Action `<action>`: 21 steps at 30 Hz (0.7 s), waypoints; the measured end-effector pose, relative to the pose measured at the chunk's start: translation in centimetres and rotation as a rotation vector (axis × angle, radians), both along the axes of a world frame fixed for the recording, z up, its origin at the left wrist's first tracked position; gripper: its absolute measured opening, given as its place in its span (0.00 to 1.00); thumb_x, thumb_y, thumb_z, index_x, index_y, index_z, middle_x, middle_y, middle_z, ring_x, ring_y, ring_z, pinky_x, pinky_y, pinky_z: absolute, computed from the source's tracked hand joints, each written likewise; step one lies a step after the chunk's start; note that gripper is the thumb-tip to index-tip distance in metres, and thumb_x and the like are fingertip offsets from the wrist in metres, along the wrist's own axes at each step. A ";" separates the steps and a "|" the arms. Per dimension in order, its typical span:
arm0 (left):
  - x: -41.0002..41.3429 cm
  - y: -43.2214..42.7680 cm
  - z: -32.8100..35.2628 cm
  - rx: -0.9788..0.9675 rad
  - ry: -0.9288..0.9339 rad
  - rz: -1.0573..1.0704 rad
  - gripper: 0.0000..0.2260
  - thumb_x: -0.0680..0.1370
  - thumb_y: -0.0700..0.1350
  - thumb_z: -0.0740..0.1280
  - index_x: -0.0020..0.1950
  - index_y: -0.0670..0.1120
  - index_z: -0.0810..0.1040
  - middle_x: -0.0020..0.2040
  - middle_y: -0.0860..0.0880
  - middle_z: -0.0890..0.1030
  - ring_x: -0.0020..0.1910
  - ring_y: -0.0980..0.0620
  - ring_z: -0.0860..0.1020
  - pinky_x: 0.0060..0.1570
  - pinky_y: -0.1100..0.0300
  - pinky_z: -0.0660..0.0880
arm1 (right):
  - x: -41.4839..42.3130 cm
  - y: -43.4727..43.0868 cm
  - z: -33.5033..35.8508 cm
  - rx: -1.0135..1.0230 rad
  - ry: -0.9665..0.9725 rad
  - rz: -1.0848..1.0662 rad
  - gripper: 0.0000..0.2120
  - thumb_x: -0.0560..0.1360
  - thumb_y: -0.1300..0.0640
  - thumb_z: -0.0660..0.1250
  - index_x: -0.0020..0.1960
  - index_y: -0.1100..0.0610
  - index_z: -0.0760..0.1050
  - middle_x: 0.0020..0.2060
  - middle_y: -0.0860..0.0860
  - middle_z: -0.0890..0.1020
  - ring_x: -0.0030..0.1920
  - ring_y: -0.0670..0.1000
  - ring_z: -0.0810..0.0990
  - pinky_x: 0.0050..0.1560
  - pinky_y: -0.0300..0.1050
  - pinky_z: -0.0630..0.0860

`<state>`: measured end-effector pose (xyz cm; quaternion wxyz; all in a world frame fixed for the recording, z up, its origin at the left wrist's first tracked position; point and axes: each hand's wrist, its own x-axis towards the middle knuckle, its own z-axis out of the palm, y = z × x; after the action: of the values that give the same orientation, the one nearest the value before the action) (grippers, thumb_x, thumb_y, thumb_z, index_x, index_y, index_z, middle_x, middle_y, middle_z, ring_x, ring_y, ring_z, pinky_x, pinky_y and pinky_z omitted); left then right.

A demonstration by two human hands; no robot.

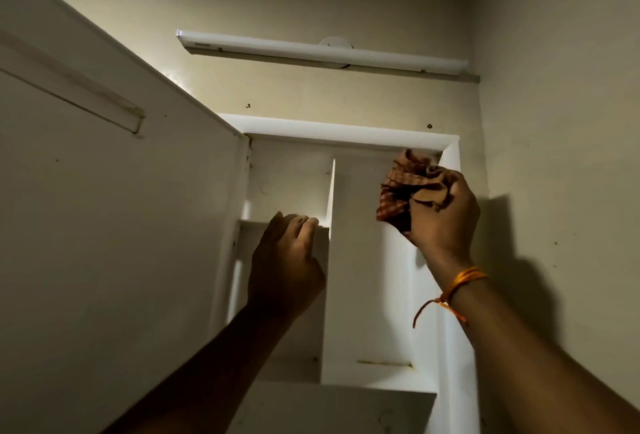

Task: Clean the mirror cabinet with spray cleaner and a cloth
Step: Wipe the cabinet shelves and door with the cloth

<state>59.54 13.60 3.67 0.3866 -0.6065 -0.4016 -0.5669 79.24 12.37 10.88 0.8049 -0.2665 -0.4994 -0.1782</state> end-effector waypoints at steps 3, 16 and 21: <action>0.2 -0.4 -0.1 0.008 0.013 -0.020 0.20 0.68 0.40 0.60 0.57 0.37 0.80 0.52 0.44 0.83 0.55 0.45 0.80 0.70 0.56 0.64 | -1.4 1.3 -1.0 -0.118 -0.047 0.053 0.15 0.71 0.64 0.70 0.57 0.58 0.77 0.50 0.53 0.83 0.51 0.54 0.82 0.52 0.47 0.81; -0.3 0.7 0.1 0.019 0.044 -0.027 0.23 0.64 0.35 0.66 0.59 0.37 0.79 0.54 0.43 0.83 0.57 0.44 0.78 0.70 0.51 0.66 | -6.0 6.1 4.1 -0.331 -0.091 -0.180 0.12 0.74 0.62 0.64 0.57 0.60 0.78 0.55 0.60 0.77 0.57 0.61 0.76 0.48 0.42 0.64; 0.4 1.5 0.1 0.071 0.002 -0.061 0.22 0.63 0.35 0.65 0.57 0.37 0.80 0.52 0.43 0.83 0.56 0.45 0.79 0.70 0.49 0.67 | -7.8 7.2 3.2 -0.257 -0.315 -0.302 0.06 0.76 0.64 0.60 0.45 0.60 0.76 0.51 0.58 0.77 0.54 0.60 0.73 0.45 0.43 0.65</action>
<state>59.89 15.08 3.73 0.3910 -0.6050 -0.3621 -0.5916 71.49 19.58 14.04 0.6407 -0.4073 -0.5918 -0.2708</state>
